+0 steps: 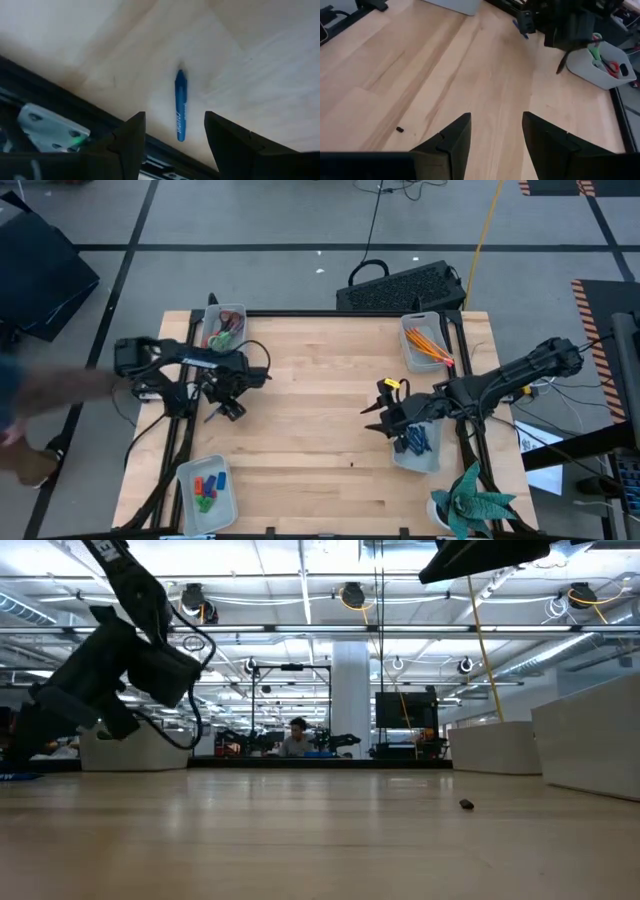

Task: Sort crayons/erasers/pens/pencils in bins
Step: Put the blue crayon into the middle right gray bin

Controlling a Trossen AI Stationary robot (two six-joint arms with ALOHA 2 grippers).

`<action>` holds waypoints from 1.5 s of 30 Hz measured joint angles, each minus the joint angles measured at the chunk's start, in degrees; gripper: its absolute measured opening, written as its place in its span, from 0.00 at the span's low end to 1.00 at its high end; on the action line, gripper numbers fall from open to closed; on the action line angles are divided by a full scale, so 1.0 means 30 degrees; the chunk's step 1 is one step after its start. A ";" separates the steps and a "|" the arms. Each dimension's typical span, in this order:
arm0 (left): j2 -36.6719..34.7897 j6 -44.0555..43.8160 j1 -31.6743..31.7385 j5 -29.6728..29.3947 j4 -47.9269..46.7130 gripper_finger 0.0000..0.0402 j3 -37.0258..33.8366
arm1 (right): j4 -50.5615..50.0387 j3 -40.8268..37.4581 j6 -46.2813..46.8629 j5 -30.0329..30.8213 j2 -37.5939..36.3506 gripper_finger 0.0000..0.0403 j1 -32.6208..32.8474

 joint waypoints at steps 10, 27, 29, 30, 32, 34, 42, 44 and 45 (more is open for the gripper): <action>0.2689 0.1869 0.0118 0.0620 0.1804 0.43 0.0091 | -0.0210 0.0000 0.0047 0.1000 -0.0004 0.42 0.0320; 0.2181 -0.0527 -0.0167 0.0665 0.2566 0.09 0.1488 | -0.0189 0.0000 -0.0801 0.1024 -0.0011 0.42 0.0251; 0.1957 -0.0587 -0.0314 0.0343 0.3386 0.07 0.2290 | -0.0137 0.0000 -0.0960 0.1010 -0.0011 0.42 0.0096; 0.1878 -0.0662 -0.0375 0.0118 0.3820 0.05 0.2639 | -0.0117 0.0000 -0.0983 0.1005 -0.0011 0.42 -0.0001; 0.1616 -0.0714 -0.0557 -0.0340 0.5581 0.03 0.3415 | -0.0103 0.0000 -0.0974 0.0998 -0.0011 0.42 -0.0186; 0.1489 -0.0698 -0.0844 -0.1180 0.7682 0.01 0.3989 | -0.0127 0.0000 -0.0625 0.0983 -0.0011 0.42 -0.0343; 0.1863 0.0424 -0.2089 -0.3834 1.5834 0.04 0.3941 | -0.0091 0.0000 0.0217 0.0958 -0.0011 0.42 -0.0423; 0.1846 -0.0192 -0.2092 -0.3834 1.6657 0.07 0.3962 | -0.0127 0.0000 0.0805 0.0954 -0.0011 0.42 -0.0425; 0.1765 -0.0582 -0.2083 -0.3834 1.7023 0.08 0.3997 | -0.0165 0.0000 0.1126 0.0954 -0.0011 0.42 -0.0431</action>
